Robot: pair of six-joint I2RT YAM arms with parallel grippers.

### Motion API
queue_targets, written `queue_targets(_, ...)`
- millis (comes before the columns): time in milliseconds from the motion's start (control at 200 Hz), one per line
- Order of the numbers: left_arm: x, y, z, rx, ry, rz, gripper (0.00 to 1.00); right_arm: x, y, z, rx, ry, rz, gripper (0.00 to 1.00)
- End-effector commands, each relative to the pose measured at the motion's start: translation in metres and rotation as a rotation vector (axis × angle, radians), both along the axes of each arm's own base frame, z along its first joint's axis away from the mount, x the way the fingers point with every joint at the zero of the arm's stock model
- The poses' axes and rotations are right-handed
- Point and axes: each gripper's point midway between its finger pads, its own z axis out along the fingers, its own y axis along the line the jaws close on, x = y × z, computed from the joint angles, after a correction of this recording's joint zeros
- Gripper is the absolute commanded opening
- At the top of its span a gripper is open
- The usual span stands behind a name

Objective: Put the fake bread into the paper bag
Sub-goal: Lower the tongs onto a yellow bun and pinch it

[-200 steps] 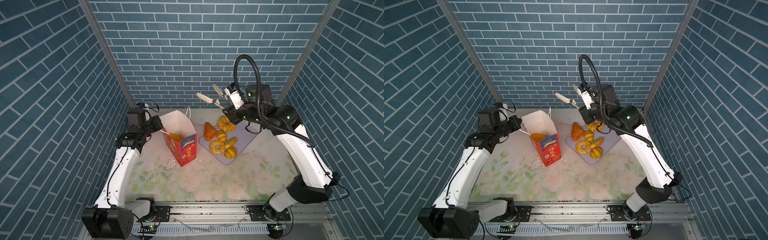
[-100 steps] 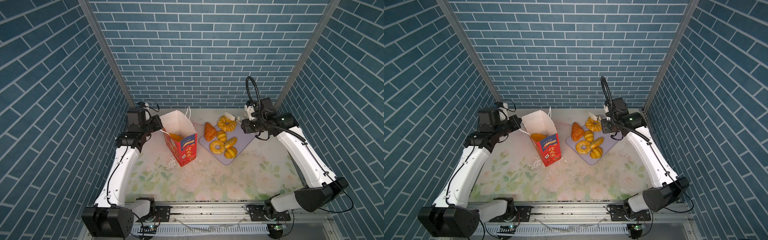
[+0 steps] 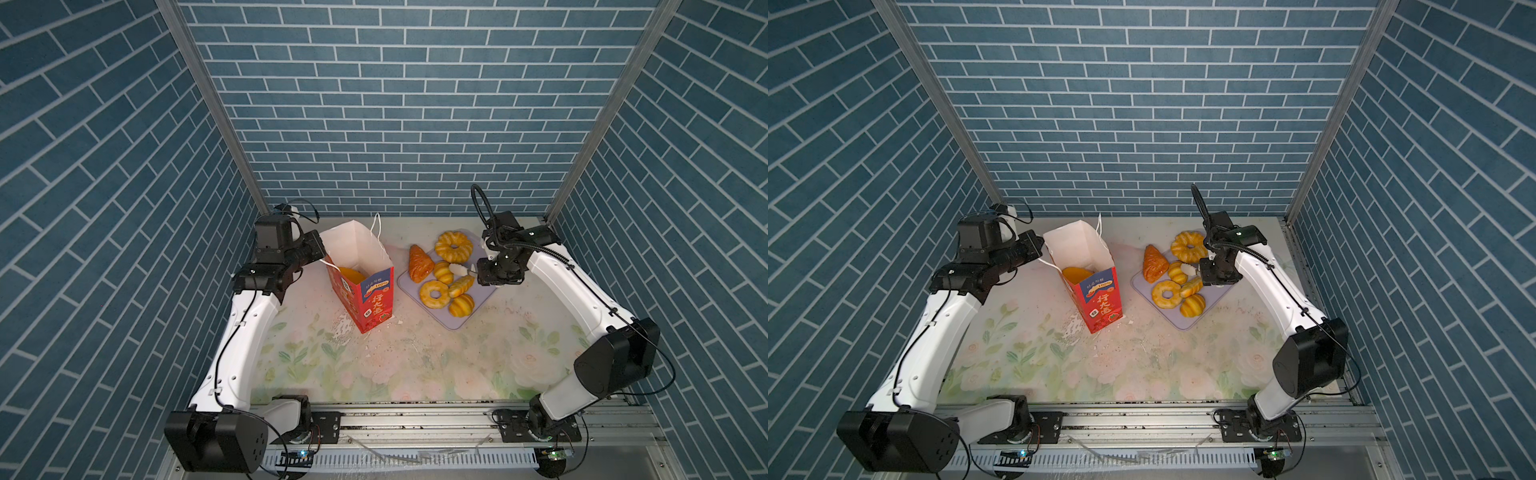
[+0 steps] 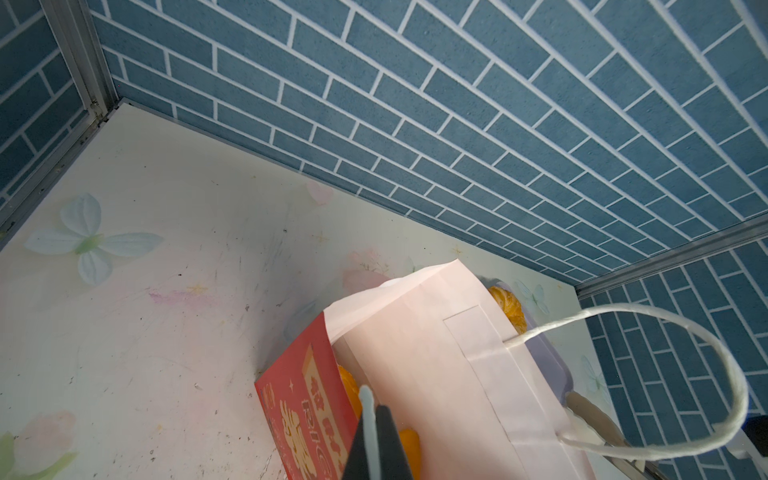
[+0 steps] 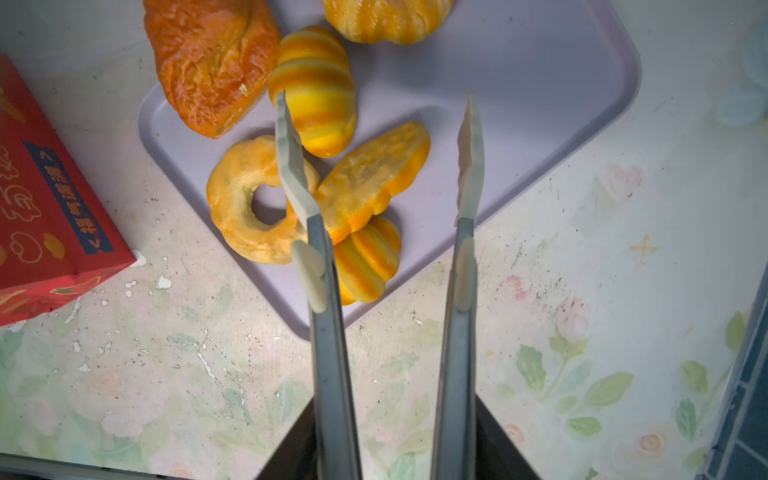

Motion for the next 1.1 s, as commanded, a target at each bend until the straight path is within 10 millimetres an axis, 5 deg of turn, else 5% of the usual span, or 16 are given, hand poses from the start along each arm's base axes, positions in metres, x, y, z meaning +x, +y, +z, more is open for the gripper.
queue_targets(0,0.0,0.0,0.008,0.011,-0.02,-0.002,0.0,-0.004,0.004,-0.007,0.077,0.045,-0.081,0.5)
queue_targets(565,-0.002,0.001,0.011,0.028,-0.024,-0.007,0.0,-0.005,0.015,-0.042,0.21,0.118,-0.163,0.41)
queue_targets(890,-0.002,0.001,0.009,0.029,-0.019,-0.006,0.0,-0.002,0.007,-0.037,0.218,0.086,-0.191,0.28)
queue_targets(1095,-0.002,0.001,0.009,0.026,-0.022,-0.003,0.0,0.012,0.01,-0.017,0.261,0.006,-0.208,0.22)
